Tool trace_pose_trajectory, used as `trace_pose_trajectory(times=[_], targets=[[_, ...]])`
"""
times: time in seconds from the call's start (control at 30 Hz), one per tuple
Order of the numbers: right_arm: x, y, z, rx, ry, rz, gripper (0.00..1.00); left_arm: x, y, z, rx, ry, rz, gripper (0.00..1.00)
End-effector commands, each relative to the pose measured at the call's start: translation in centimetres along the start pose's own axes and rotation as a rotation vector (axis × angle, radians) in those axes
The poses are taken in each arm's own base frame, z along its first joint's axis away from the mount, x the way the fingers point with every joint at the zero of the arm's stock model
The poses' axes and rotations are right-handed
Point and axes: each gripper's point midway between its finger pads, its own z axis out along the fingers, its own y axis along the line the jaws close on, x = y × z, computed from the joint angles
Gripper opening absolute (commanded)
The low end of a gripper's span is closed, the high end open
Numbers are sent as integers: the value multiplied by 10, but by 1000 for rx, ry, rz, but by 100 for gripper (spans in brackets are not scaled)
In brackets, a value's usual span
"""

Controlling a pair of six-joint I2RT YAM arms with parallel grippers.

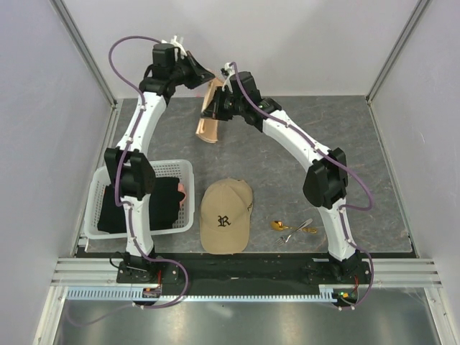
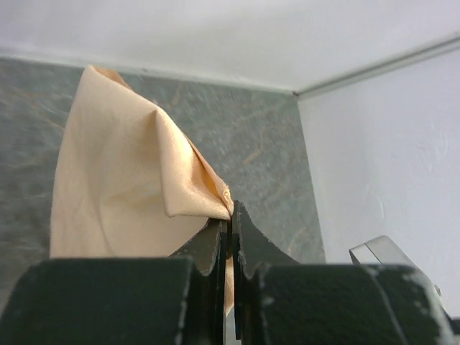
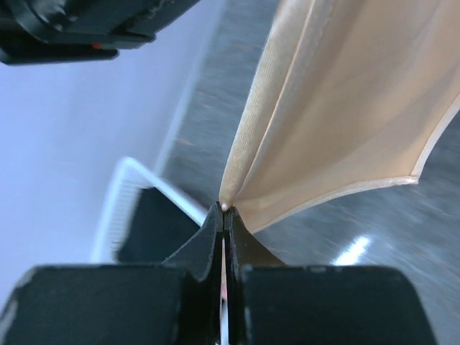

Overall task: Fold the napkin into a case and place the utensils inside
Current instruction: Pick up the upper triangle-folded napkin from the center of the board, then turn over the upper triangle folded napkin at the center of the board.

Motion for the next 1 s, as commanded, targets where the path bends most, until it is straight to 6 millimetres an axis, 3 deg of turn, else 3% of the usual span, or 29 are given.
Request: trace_pose_trajectory(times=[0.0,0.27,0.37,0.43,0.6,0.67,0.73,0.83,0.97], targets=[[33,85,9,-349,125,231,0,-75,-59,-46,47,-288,258,2],[44,117,22,-539,151,338,0,-94,-31,-62,-39,-324,276,2],[61,115,31,-536,191,364,0,-91,-22,-60,-60,-314,301,2],[65,126,32,-546,207,335,0,-91,-10,-59,-79,-302,277,2],[74,124,40,-512,214,332,0,-96,0,-70,-95,-298,260,2],[83,121,49,-495,231,344,0,-99,16,-75,-119,-287,230,2],[83,132,51,-510,230,340,0,-100,32,-82,-125,-270,194,2],[89,149,53,-545,248,340,0,-101,40,-91,-143,-269,206,2],[99,154,51,-572,276,352,0,-102,39,-96,-155,-276,200,2]])
